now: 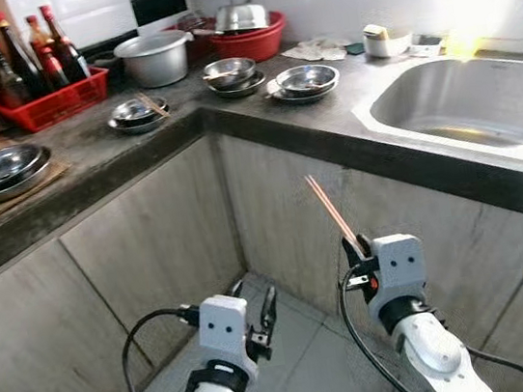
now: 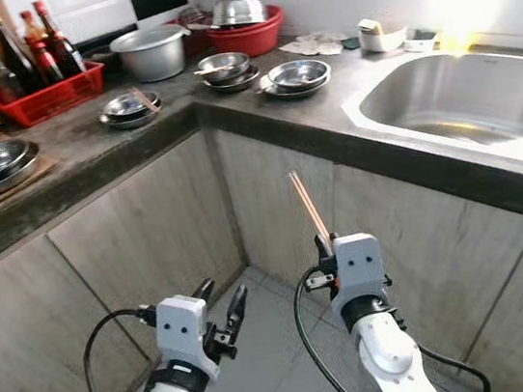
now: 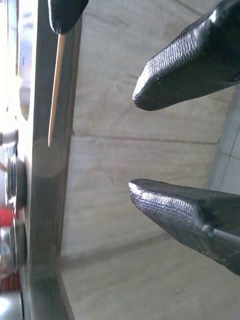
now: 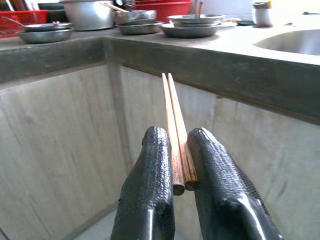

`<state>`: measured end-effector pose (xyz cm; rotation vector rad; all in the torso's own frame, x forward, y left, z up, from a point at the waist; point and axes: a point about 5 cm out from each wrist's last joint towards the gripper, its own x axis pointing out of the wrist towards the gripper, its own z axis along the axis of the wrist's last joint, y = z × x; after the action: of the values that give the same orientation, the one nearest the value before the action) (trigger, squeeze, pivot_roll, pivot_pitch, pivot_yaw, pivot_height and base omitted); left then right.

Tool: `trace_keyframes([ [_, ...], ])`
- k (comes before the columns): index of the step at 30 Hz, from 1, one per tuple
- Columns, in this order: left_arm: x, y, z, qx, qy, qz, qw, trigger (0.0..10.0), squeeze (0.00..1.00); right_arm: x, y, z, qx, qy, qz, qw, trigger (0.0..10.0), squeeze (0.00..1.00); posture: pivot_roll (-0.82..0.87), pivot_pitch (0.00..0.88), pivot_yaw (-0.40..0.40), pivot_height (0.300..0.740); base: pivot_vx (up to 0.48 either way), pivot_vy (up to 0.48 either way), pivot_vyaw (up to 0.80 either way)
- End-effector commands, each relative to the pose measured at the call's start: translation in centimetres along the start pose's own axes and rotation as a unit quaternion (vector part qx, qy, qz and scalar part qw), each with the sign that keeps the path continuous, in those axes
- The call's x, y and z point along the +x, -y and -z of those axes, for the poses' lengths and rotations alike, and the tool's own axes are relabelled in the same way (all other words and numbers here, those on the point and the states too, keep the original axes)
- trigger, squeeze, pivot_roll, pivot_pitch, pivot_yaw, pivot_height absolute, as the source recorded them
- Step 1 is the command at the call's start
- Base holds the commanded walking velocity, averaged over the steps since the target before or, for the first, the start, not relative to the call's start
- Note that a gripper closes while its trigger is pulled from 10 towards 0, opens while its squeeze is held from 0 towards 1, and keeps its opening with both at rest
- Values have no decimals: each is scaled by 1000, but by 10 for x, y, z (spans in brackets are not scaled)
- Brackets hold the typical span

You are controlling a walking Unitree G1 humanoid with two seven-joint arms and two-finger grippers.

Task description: Kitchen organization

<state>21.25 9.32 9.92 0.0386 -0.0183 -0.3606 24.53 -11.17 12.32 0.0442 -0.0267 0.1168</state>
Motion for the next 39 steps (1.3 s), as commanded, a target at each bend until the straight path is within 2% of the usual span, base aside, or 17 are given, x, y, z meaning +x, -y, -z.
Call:
trace_keyframes([
  [1,1,1,-1,6,-2,5,1000,10000,0,1,-3,-7,-1,12,-1,1000,0,0,88,0,3,740,270,-360,-781],
  [7,1,0,0,5,-6,4,1000,10000,0,5,-1,-17,-1,32,6,999,0,0,85,0,9,740,312,-361,-781],
  [11,1,-5,2,-5,-14,-12,1000,10000,0,9,3,-26,1,48,14,999,0,0,86,0,12,740,0,0,-781],
  [21,11,-13,-10,-7,14,-26,1000,10000,0,25,13,-47,-17,86,25,996,0,0,87,0,7,740,0,0,-781],
  [24,13,-16,-12,-8,17,-31,999,10000,0,29,14,-51,-25,94,20,995,0,0,86,0,7,740,412,0,0],
  [25,14,-18,-13,-8,19,-33,999,10000,0,30,14,-53,-26,96,20,995,4431,0,86,0,7,740,435,0,0],
  [26,14,-18,-13,-8,19,-33,999,10000,0,30,14,-53,-26,96,20,995,4431,0,86,0,7,740,435,0,0],
  [27,15,-20,-14,-6,21,-36,999,10000,0,32,14,-55,-24,99,18,995,10000,0,86,0,4,740,461,0,0],
  [32,20,-27,-19,-2,31,-49,998,10000,0,38,15,-61,-24,102,8,994,10000,0,88,0,1,740,469,0,0],
  [39,21,-26,-21,-1,35,-47,998,10000,0,40,10,-58,-29,89,-14,995,10000,0,88,0,-3,740,470,0,0],
])
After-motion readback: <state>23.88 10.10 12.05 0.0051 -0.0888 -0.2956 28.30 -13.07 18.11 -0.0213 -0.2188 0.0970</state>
